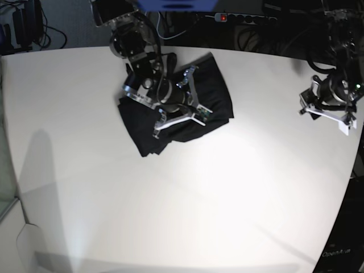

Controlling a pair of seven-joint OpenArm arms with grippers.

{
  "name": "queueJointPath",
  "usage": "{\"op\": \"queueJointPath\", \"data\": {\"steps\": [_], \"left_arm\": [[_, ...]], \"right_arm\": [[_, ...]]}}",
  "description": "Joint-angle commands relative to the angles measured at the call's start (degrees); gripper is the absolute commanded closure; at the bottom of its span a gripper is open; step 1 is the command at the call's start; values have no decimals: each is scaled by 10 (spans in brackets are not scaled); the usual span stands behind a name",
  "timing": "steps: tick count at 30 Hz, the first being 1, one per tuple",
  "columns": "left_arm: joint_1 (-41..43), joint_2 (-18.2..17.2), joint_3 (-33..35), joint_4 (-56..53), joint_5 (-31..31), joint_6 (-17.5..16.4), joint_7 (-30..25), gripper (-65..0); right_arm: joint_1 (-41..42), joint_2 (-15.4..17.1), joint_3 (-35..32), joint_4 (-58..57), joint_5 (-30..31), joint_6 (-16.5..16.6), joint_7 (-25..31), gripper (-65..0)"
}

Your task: Fold the T-shirt properly

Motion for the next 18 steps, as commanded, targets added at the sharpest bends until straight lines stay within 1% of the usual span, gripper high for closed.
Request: {"op": "queueJointPath", "data": {"steps": [1,2,3,4,7,9,11,14,18], "left_arm": [[-2,-12,-14,7,-2,-1,-4,-332],[-1,-13,-21,7,-4,-1,-4,-332],[1,-13,-30,7,-4,-9,-4,-332],[1,-13,-39,7,-1,-25,-4,-332],[2,-10,-72,-5,0,-94,-2,-332],[2,-7,-93,-21,0,-125,-2,-332],[2,-7,-99,-32,0,-138,-3,-332],[2,-8,-98,-33,0,-140,-3,-332],[2,-8,-95,-33,0,-140,-3,-332]], "right_arm": [[14,-4,-1,13,4,-1,10,0],[16,-4,-1,13,4,-1,9,-1],[16,-4,-1,13,4,-1,9,0],[17,-4,-1,16,4,-1,9,0],[16,1,-6,37,4,-1,6,0],[16,-2,-7,54,-9,-1,5,0],[15,-14,-23,64,-33,-1,5,0],[13,-23,-49,70,-70,-1,5,0],[-3,-31,-81,110,-72,-1,4,0]]}}
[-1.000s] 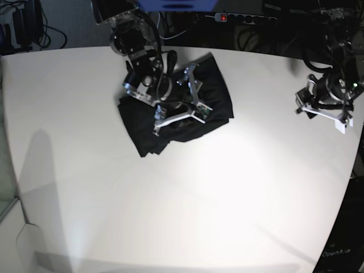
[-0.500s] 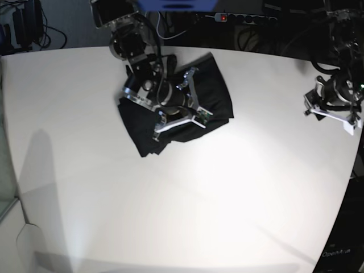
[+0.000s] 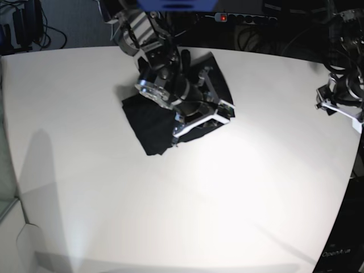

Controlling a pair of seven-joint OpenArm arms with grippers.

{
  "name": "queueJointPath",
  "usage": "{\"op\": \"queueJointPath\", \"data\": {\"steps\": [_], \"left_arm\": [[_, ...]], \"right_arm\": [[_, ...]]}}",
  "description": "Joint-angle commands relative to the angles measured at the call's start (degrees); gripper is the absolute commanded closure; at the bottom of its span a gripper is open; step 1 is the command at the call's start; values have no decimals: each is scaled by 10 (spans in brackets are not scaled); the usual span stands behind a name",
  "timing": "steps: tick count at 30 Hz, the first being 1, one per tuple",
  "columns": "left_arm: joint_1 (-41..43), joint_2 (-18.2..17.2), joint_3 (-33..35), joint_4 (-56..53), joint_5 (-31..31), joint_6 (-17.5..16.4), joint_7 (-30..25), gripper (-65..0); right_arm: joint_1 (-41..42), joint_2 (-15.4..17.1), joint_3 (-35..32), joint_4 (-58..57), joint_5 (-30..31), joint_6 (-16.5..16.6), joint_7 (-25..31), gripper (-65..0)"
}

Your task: Fold the T-shirt properly

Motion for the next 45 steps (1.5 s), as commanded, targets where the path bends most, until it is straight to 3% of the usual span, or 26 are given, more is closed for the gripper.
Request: {"op": "queueJointPath", "data": {"steps": [1,12,22,31,37,41,45], "left_arm": [[-5,-10,-2,9,0,0,-5,-332],[-4,-12,-2,8,1,-1,-5,-332],[5,5,3,12,41,-3,-6,-332],[4,16,193,8,47,-2,-1,-332],[6,17,221,-2,46,-2,-5,-332],[-9,46,224,-60,47,-2,-6,-332],[-36,57,268,-93,47,-2,-12,-332]], "right_arm": [[8,-14,-14,21,7,-2,13,0],[3,-18,-158,80,7,-2,-103,0],[-31,-7,-165,61,7,-2,-101,0],[-27,9,-165,62,7,-2,-101,0],[-28,9,-165,62,7,-2,-101,0],[-30,8,-165,63,7,-2,-102,0],[-32,8,-165,64,7,-2,-102,0]]}}
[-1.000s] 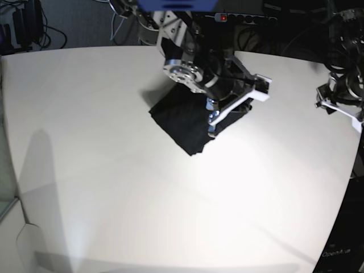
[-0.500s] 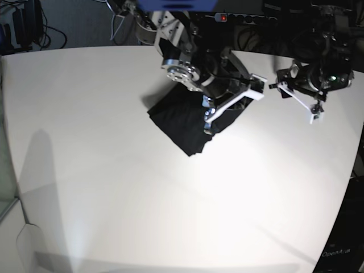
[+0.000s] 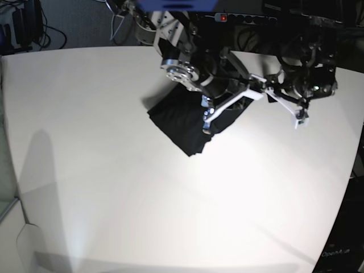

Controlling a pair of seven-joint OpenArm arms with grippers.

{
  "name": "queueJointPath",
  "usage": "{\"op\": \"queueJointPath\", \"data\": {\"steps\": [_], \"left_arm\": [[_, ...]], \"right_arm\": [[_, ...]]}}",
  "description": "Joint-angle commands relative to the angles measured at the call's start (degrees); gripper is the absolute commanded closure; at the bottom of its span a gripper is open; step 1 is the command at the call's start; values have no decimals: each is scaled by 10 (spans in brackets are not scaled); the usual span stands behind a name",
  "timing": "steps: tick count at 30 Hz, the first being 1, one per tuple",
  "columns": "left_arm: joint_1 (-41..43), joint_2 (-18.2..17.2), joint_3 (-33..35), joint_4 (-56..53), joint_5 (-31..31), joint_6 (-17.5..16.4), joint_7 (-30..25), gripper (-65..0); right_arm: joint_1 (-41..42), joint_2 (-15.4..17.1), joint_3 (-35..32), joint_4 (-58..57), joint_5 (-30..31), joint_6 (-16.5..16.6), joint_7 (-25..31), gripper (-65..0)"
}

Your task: Fold the T-shirt properly

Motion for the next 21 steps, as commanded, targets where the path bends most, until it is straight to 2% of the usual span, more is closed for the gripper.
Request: {"op": "queueJointPath", "data": {"steps": [1,10,17,21], "left_arm": [[2,11,14,-9,-25,-4,4,-332],[-25,39,66,-43,-25,-2,-8,-332],[-60,82,68,-69,-25,-2,-8,-332],[-76,90,65,-74,-25,-2,-20,-332]], "right_arm": [[-20,2,-10,11,-6,8,10,0],[-21,3,-9,11,-6,8,6,0],[-18,10,-7,10,-6,8,6,0],[-20,11,-7,9,-6,8,6,0]]}}
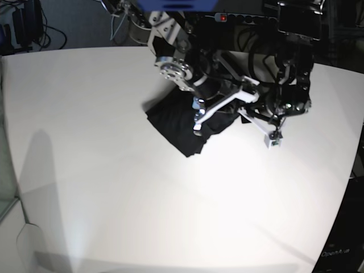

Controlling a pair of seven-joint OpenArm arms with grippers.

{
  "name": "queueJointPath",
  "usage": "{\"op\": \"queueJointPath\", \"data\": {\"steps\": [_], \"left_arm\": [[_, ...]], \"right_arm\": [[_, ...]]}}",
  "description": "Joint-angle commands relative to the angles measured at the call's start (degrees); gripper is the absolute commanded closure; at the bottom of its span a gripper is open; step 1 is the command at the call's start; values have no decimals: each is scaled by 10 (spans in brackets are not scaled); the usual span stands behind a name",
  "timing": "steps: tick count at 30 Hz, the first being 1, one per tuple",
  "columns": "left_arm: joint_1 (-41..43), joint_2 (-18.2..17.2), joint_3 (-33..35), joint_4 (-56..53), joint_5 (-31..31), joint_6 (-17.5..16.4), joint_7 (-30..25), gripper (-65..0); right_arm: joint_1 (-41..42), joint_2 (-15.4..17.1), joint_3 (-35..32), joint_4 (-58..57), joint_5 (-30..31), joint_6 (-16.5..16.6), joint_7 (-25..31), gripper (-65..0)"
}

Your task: Fold the T-shirt properly

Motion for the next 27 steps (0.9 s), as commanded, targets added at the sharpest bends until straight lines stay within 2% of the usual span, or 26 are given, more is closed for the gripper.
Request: {"op": "queueJointPath", "data": {"steps": [1,5,8,14,27], "left_arm": [[-2,12,7,-13,-57,-2,34,-332],[-16,10,5,16,-62,-2,84,-332],[-3,8,-29,86,-62,-3,124,-332],[10,6,-105,181,-58,-3,124,-332],[49,-34,-134,186,-60,-3,124,-332]], "right_arm": [[-15,-8,-9,-1,16,19,8,0],[-14,-8,-9,-2,16,19,8,0],[-15,-7,-9,-2,16,19,8,0],[-4,-1,-8,-5,16,19,9,0],[-2,0,8,-7,16,19,13,0]]}}
